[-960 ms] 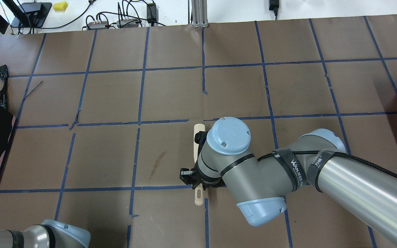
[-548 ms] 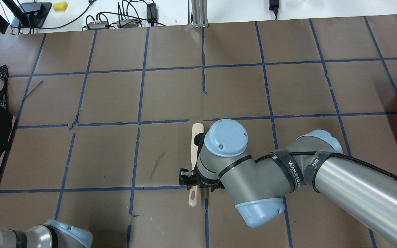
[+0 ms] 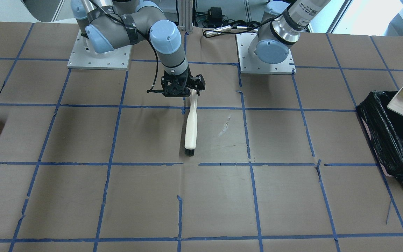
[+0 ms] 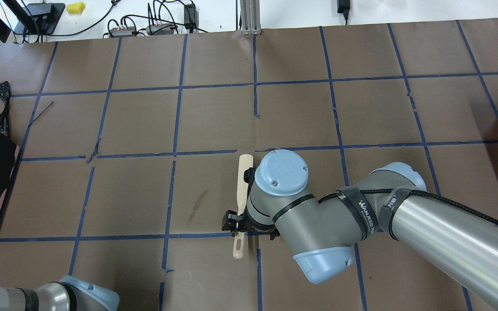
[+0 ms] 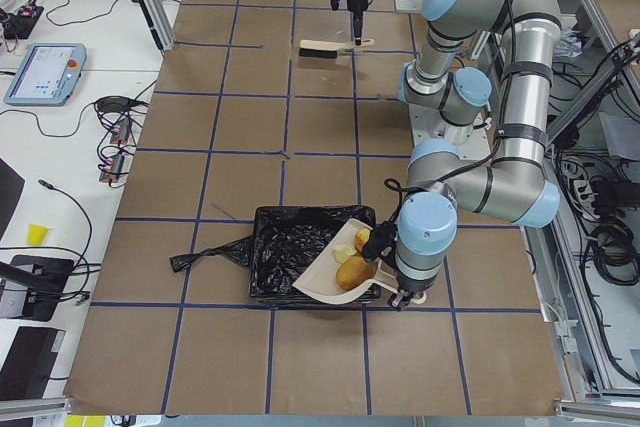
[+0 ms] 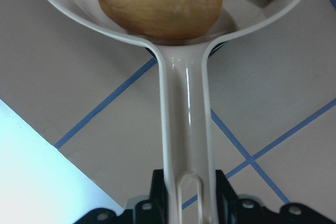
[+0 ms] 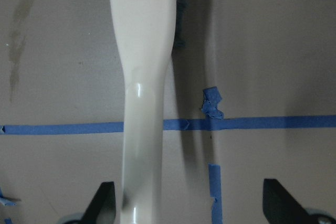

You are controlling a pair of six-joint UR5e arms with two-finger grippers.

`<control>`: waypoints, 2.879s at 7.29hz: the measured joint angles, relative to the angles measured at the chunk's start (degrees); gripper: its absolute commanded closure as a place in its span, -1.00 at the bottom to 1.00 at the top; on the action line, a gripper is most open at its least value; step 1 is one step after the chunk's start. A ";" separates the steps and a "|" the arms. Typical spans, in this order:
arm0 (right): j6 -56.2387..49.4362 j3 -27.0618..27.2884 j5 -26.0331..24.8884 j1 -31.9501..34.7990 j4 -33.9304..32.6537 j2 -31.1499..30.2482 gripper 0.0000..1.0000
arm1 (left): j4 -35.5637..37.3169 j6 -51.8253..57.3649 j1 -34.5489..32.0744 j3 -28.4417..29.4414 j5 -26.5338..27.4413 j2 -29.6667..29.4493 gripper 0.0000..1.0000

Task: Sweep and dump trash in nearest bin
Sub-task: 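Lower the brush onto the table with the right gripper, then tip the dustpan over the bin with left gripper while right releases brush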

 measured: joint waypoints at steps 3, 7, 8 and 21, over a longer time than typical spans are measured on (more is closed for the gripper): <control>-1.17 -6.21 -4.92 -0.83 8.09 -0.66 -1.00 | 0.31 -2.33 -3.51 -0.33 6.01 1.05 0.76; -13.24 -13.68 -8.73 -6.16 22.36 -6.27 -1.00 | 5.37 -3.90 -4.70 -0.42 9.76 1.87 0.77; -19.11 -14.05 -8.92 -10.10 26.57 -10.14 -1.00 | 6.92 -5.17 -5.58 -0.51 10.72 2.73 0.77; -40.20 -33.68 -9.27 -28.30 41.45 -10.07 -1.00 | 0.81 -12.04 -25.61 -3.62 -5.25 11.69 0.79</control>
